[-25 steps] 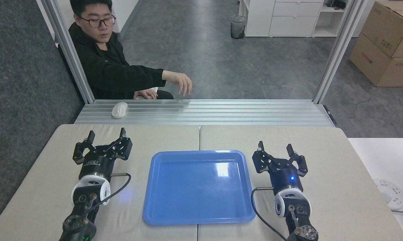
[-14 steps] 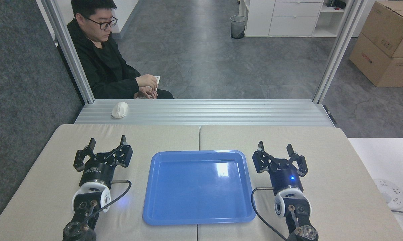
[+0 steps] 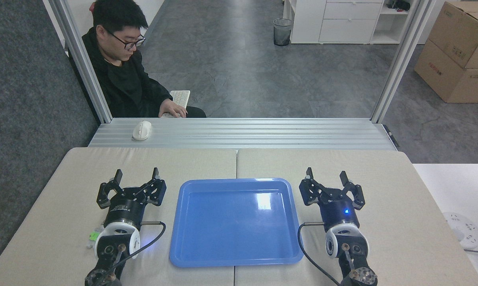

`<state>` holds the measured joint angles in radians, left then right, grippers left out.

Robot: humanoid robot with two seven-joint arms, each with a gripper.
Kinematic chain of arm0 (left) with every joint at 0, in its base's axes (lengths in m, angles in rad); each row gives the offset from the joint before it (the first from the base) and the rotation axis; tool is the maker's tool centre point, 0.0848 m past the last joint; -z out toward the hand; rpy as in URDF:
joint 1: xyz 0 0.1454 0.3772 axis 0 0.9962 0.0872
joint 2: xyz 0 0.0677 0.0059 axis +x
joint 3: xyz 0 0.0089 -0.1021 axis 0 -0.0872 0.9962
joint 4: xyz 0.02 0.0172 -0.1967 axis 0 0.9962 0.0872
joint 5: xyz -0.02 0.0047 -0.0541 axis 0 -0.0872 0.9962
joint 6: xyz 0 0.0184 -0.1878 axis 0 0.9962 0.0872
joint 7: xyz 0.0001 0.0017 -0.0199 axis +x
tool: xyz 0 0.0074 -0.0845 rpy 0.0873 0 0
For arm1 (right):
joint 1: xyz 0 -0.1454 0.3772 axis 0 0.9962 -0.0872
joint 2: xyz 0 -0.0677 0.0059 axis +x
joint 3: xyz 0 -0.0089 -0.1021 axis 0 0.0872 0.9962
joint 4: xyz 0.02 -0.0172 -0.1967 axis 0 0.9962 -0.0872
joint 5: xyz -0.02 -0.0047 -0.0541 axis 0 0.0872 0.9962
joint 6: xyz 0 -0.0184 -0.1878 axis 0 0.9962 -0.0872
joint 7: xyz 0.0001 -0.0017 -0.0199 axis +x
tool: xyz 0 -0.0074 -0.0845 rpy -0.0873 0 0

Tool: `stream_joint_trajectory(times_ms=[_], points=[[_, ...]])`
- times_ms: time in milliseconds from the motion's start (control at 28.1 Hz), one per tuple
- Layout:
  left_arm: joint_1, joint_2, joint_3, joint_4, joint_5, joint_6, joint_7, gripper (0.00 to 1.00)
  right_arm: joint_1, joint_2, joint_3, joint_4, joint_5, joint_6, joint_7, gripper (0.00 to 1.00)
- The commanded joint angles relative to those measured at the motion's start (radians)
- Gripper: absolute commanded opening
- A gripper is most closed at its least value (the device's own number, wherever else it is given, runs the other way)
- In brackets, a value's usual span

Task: Pick up switch part and place in tray
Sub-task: 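Move the left gripper down toward the small white-green switch part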

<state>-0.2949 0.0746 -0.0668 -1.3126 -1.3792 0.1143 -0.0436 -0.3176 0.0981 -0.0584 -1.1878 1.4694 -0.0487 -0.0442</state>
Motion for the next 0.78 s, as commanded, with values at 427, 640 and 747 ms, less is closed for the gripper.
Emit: stream_joint_trajectory(times_ms=[427,640,747], points=[[0.011,-0.056,-0.030,0.007,-0.041,0.002,0.001,0.99,0.000,0.002,-0.001,0.001,-0.001,0.000,0.000,1.00],[0.011,-0.055,-0.027,0.007,-0.034,0.002,0.001,0.99,0.000,0.002,-0.003,0.001,-0.001,0.000,0.000,1.00],[0.013,-0.053,-0.025,0.009,-0.032,0.002,0.002,0.99,0.000,0.002,-0.001,0.001,0.000,0.000,0.000,1.00]])
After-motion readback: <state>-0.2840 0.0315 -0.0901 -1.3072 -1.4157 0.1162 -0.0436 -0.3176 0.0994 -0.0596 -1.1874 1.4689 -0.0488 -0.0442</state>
